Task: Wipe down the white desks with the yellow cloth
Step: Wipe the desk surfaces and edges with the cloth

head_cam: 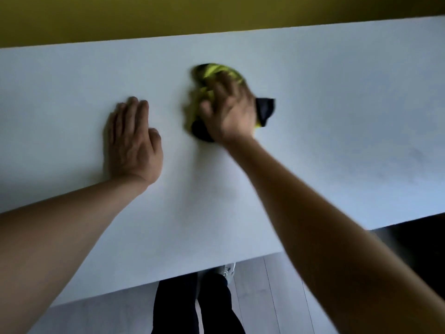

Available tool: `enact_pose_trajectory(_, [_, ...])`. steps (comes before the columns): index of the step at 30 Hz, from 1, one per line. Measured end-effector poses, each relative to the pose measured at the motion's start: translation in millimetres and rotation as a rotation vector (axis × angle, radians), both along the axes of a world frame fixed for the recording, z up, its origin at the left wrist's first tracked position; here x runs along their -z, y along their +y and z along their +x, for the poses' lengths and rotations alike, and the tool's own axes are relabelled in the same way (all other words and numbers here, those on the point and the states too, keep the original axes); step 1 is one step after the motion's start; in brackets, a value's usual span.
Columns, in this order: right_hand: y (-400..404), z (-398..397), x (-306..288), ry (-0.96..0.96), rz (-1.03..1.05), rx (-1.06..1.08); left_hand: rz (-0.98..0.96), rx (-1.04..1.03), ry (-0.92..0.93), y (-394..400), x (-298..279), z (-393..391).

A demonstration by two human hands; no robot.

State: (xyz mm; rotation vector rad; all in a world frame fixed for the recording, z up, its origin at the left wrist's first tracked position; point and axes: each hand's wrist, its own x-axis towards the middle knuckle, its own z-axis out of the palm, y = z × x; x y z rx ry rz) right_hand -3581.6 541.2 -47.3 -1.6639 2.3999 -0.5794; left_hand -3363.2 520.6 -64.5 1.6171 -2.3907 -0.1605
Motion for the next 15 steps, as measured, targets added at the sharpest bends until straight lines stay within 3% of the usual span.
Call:
enact_pose_trajectory(3, [33.2,47.7,1.3,0.006,0.015,-0.096,-0.009,0.009,0.0,0.8,0.4,0.3])
enact_pose_trajectory(7, [85.1,22.3,-3.2,0.025,0.043,-0.109,-0.005,0.016,-0.023,4.3,-2.1,1.2])
enact_pose_trajectory(12, [146.0,-41.8,-4.5,0.01,0.064,0.163,-0.01,0.064,-0.01,13.6,-6.5,-5.1])
enact_pose_trajectory(15, [161.0,-38.1,-4.1,0.007,0.091,0.283,0.023,0.095,0.035,29.1,-10.8,-22.2])
